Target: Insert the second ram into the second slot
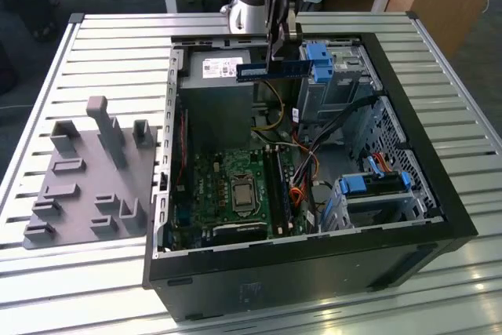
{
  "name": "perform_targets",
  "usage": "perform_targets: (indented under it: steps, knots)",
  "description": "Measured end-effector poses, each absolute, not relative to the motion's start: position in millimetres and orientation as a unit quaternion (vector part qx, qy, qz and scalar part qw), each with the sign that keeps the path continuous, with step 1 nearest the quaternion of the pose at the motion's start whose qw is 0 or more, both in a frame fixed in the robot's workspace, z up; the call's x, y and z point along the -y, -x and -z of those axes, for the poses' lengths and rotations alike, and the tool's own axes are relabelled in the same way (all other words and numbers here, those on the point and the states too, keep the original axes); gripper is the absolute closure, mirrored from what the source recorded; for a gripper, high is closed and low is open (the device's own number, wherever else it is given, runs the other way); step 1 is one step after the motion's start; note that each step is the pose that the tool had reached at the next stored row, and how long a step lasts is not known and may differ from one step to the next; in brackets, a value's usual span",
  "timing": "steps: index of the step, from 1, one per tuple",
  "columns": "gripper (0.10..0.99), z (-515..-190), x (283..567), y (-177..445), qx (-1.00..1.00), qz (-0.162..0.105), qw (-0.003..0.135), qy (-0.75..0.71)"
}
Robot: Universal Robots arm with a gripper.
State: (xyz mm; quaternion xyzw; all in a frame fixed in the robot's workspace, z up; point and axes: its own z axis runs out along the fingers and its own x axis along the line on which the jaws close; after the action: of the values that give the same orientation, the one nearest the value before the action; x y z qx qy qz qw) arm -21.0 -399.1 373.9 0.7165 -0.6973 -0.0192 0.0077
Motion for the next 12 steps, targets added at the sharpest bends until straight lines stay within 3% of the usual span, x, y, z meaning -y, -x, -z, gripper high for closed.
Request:
perform_targets:
  steps: [12]
  knots:
    - [0.949, -373.8, 402.7, 21.0, 0.697, 0.019, 0.008, -0.716]
